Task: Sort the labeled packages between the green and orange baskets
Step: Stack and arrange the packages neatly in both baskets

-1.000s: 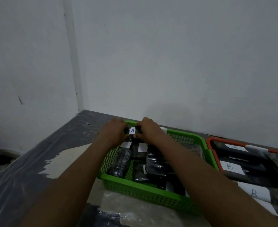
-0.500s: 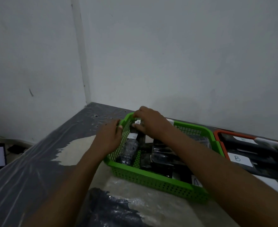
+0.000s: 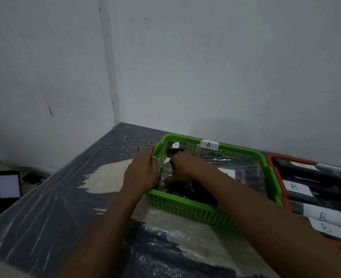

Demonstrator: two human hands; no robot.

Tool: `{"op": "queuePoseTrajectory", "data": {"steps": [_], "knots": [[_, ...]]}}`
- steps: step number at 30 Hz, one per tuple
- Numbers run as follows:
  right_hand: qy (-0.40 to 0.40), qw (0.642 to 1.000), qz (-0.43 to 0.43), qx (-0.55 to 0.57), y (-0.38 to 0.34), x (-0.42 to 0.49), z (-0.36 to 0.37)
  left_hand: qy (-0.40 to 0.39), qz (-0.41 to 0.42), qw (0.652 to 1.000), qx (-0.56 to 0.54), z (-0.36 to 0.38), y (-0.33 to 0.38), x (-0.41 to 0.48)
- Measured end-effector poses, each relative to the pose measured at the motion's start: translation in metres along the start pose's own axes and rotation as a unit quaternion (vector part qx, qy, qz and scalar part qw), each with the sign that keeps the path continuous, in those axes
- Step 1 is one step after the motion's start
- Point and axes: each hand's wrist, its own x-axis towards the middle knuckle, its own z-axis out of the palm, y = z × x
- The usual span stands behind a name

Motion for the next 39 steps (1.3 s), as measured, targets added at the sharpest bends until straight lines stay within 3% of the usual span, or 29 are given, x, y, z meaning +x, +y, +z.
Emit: {"op": "queuePoseTrajectory", "data": {"steps": [4,6,9,16,21,26,33,39], "knots": [[0.048,0.994,-0.017,0.099,0.008,-0.001,-0.009,0.066,0.014,0.997,-0.048,-0.003,0.003,-0.006],[0.043,0.989,-0.029,0.138,0.011,-0.003,-0.011,0.111,0.064,0.99,-0.051,-0.007,0.006,-0.009],[0.105,0.975,-0.051,0.188,0.019,-0.006,-0.015,0.145,0.135,0.98,-0.013,-0.013,0.011,-0.012],[0.265,0.921,-0.017,0.286,0.041,-0.02,-0.038,0.06,0.189,0.98,0.02,-0.012,0.022,-0.023],[0.216,0.917,0.035,0.333,0.055,-0.029,-0.042,0.066,0.234,0.97,-0.028,-0.01,0.028,-0.023],[0.203,0.899,0.046,0.385,0.056,-0.042,-0.04,0.064,0.207,0.967,-0.138,-0.012,0.036,-0.02],[0.234,0.906,0.051,0.349,0.053,-0.052,-0.036,-0.047,0.073,0.933,-0.348,-0.012,0.047,-0.022],[0.233,0.908,0.073,0.341,0.052,-0.054,-0.032,-0.057,0.045,0.929,-0.363,-0.007,0.046,-0.024]]}}
